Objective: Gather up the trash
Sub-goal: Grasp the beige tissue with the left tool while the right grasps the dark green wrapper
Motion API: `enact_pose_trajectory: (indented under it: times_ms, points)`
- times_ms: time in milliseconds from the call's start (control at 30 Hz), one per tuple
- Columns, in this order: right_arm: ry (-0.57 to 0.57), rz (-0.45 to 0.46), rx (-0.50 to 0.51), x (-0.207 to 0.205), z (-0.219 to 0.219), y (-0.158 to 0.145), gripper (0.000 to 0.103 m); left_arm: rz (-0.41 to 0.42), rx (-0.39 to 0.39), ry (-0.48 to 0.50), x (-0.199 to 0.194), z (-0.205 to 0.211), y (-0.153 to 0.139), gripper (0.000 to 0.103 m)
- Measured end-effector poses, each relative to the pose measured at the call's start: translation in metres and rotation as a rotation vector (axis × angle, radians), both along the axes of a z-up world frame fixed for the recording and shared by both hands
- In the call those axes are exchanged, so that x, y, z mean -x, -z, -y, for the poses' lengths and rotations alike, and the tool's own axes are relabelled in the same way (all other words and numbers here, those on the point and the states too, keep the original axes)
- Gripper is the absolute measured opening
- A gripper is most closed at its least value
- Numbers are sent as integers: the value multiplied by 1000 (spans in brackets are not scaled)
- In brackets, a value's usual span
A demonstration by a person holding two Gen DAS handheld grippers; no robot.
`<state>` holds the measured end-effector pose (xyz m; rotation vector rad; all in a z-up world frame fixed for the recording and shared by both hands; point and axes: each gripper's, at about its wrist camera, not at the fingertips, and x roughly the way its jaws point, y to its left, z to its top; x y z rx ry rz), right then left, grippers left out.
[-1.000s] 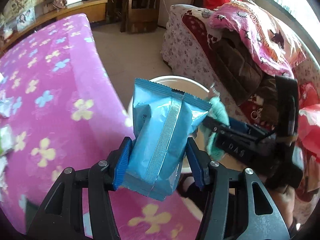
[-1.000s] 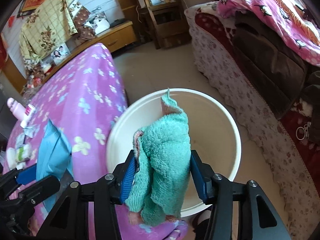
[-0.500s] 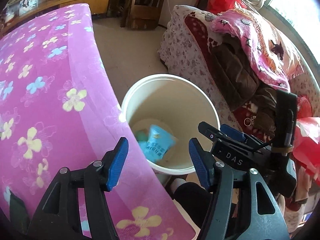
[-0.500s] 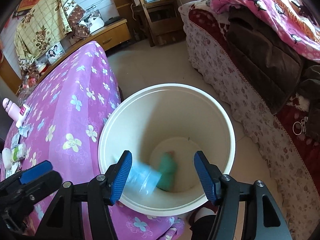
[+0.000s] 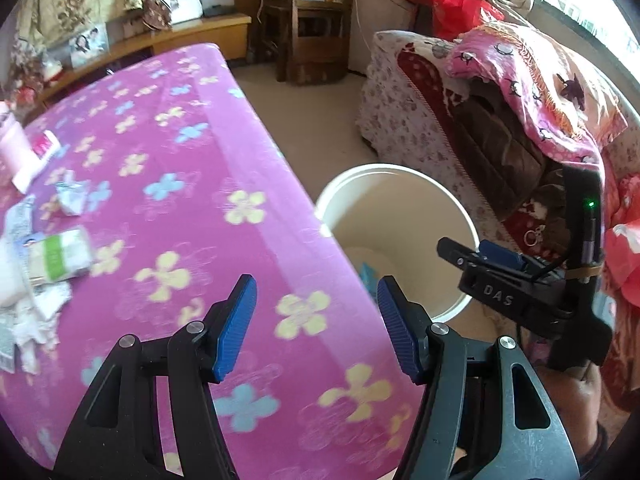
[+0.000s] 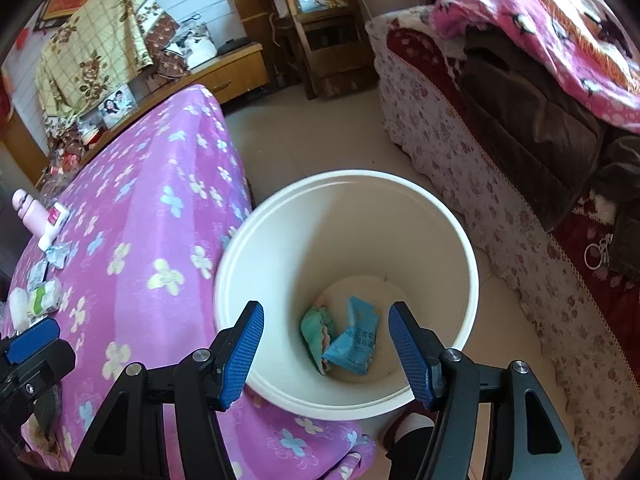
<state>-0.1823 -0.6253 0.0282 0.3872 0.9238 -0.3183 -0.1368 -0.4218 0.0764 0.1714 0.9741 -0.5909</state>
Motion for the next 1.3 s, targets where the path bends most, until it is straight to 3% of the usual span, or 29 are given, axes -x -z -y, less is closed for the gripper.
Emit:
enact_pose_trajectory:
  times_ms: [100, 433, 800, 967, 1100, 1300]
  points:
    - [-19, 22, 29, 1, -16, -11, 70, 15, -1, -14, 4, -17, -5, 62]
    - [-94, 56, 5, 9, -72, -29, 70, 27, 8, -41, 17, -80, -18, 62]
    - [-215, 65, -1, 6, -140, -47, 71, -34, 22, -71, 14, -159, -16, 62]
    - [-269, 56, 1, 2, -166, -48, 71, -51, 26, -106, 12, -194, -12, 62]
    - [-318, 40, -52, -2, -188, -43, 71, -80, 22, -119, 18, -220, -6, 62]
    - [-386, 6, -63, -10, -222, -32, 71, -111, 21, -77, 40, -244, -3, 62]
